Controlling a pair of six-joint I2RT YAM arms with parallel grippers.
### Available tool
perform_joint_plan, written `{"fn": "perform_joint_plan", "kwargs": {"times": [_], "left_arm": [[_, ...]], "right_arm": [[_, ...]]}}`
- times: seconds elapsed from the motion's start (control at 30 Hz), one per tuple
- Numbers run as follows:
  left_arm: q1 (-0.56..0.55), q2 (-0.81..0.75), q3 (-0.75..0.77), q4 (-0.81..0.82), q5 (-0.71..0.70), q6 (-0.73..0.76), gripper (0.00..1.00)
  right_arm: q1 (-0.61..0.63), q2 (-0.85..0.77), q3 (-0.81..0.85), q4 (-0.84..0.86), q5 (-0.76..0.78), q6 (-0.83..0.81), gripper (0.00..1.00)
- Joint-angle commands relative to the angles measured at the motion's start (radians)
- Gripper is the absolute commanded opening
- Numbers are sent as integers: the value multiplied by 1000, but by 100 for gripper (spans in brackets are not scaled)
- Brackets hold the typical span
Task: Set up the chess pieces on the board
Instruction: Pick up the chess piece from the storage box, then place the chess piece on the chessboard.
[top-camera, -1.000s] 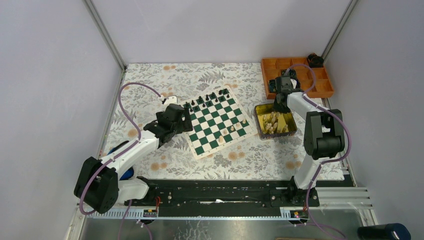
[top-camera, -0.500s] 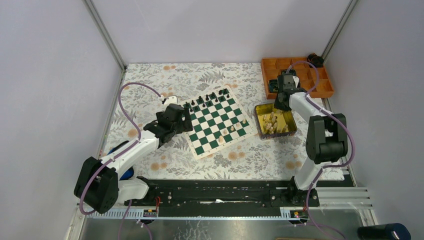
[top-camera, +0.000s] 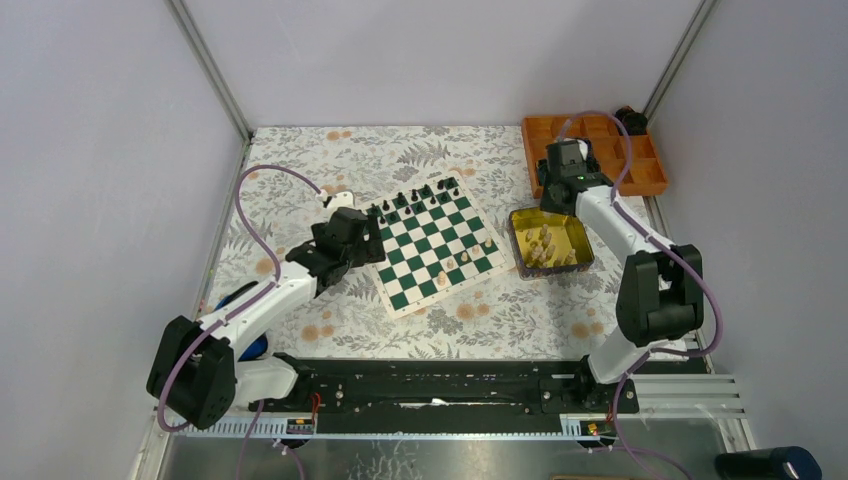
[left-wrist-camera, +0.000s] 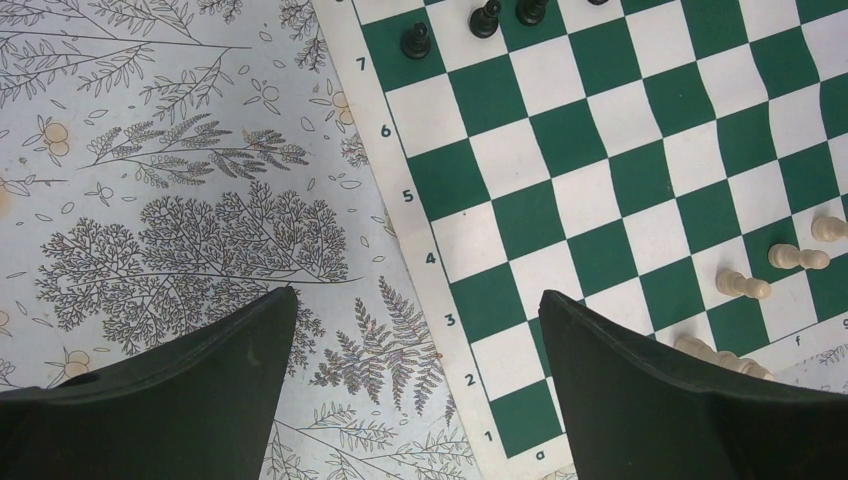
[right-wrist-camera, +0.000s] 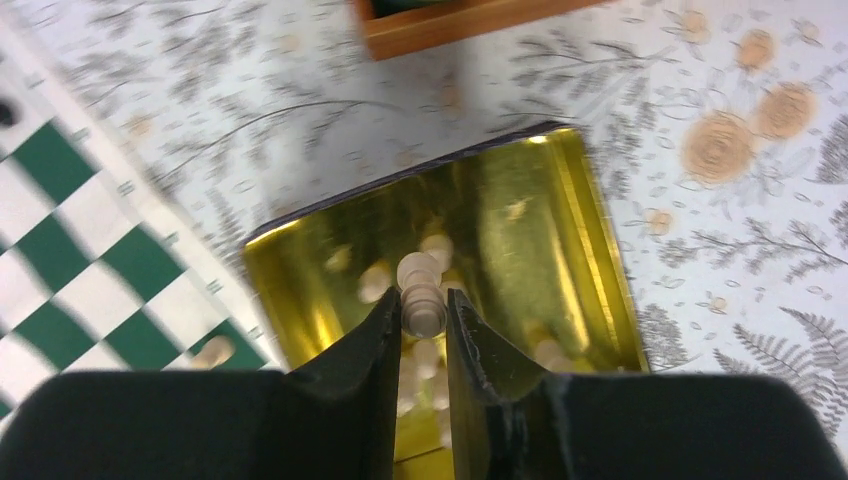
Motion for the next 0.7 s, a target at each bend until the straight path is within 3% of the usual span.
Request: {"fn": "perform_joint_plan", "kwargs": {"times": [0.0,0.43,0.67], "left_arm": [[-2,-23,3,42,-1,9,99],[-2,-43,-3,40,-4,1,99],[-2,-57,-7,32,-9,-5,99]], "right_arm": [[125,-85,69,-42,-25,-47,0],[497,-95,43,-86,7,-30,0],[608,-57,3,-61,20,-10,0]]}}
